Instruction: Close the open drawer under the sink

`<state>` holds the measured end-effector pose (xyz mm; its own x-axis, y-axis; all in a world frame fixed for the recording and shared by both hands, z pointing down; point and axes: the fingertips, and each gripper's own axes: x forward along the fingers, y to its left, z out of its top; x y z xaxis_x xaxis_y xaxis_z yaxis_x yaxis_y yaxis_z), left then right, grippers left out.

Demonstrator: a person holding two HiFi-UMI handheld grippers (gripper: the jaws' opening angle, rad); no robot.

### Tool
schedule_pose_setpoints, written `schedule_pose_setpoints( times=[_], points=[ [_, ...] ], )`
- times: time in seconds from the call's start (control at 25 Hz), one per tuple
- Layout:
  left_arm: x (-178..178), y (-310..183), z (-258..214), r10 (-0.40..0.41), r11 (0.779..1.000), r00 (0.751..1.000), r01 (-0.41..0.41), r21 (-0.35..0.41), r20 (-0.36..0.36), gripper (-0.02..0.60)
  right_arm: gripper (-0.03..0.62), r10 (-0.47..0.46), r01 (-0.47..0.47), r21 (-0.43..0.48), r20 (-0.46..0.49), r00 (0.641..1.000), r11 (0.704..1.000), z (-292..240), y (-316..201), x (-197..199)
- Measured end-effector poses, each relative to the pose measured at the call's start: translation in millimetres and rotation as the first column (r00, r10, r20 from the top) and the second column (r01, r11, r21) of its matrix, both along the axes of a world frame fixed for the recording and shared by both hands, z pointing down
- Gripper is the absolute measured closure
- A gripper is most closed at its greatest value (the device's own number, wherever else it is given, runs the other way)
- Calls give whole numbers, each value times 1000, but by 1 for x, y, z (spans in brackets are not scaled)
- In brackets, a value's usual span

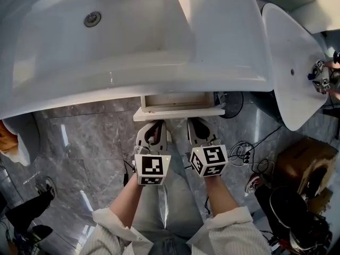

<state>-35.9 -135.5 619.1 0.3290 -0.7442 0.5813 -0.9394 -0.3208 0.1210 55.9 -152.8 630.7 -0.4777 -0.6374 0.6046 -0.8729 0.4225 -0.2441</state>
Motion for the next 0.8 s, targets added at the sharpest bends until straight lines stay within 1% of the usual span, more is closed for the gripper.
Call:
schedule_pose_setpoints(
  times=[0.16,0.36,0.8],
  points=[
    [2,-1,0,23,1000,1000,-23,7,14,566,585,-6,6,12,-4,1000,1000,-1,-1,0],
    [-1,-6,-3,18,1000,1000,-18,19,4,566,585,-21,21,36,-8,1000,999,-4,-5,-2],
    [-8,-27,-3,35,998,999,-36,44,23,566,585,-17,18,78,-13,1000,997,-7,-29,-8]
  ],
)
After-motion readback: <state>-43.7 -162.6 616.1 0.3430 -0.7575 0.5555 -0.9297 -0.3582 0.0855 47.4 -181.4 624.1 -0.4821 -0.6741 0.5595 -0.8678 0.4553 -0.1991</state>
